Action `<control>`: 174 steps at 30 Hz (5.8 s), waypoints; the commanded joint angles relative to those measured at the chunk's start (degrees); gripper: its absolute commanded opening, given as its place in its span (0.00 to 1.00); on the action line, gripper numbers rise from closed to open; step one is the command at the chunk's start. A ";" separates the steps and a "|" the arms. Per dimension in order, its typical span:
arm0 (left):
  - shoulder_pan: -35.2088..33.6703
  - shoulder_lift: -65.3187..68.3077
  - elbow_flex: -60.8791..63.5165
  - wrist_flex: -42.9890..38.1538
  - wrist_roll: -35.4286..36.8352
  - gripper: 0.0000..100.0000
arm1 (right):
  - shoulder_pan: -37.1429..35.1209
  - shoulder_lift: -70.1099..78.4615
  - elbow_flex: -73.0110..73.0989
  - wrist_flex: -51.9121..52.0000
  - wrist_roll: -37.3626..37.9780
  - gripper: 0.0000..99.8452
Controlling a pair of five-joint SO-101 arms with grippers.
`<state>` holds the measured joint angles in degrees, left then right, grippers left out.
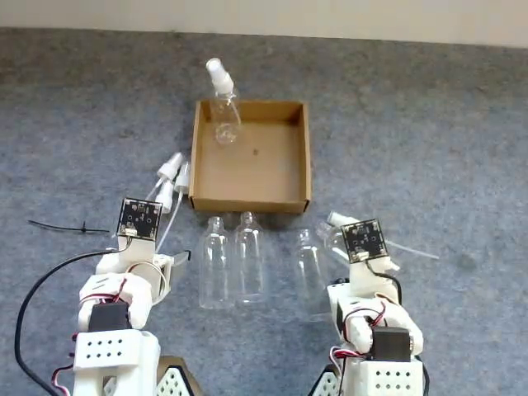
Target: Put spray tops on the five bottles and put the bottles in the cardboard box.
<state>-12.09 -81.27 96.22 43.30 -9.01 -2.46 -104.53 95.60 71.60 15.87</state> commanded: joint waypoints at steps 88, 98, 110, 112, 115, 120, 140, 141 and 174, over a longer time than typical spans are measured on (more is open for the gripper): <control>1.63 -0.84 1.45 0.09 -0.44 0.31 | -6.99 103.87 -112.84 16.48 14.15 0.03; -27.12 -0.84 -2.42 -1.05 -0.35 0.31 | -39.43 107.91 -129.36 22.73 -6.33 0.03; -30.99 -0.48 1.54 -3.78 -5.98 0.31 | -51.82 136.66 -151.69 20.35 -16.09 0.03; -30.90 -0.40 1.54 -3.78 -5.98 0.31 | -52.62 139.65 -154.95 22.81 -16.00 0.04; -30.90 -0.31 1.54 -3.69 -5.98 0.31 | -54.29 143.08 -158.73 26.59 -16.18 0.14; -30.90 -0.31 1.54 -3.69 -5.98 0.31 | -54.64 145.01 -162.42 29.32 -15.91 0.25; -28.53 -0.31 1.54 -3.69 -6.07 0.31 | -21.58 91.03 -109.14 29.58 4.04 0.25; -28.53 -0.31 1.54 -3.69 -6.07 0.31 | -17.98 88.40 -104.40 29.58 7.47 0.25; -14.55 -0.13 -28.62 32.62 -12.31 0.31 | 4.53 82.59 -43.74 -9.36 35.34 0.16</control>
<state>-32.92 -81.27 77.32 67.03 -20.88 2.46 -20.40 50.77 65.98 51.74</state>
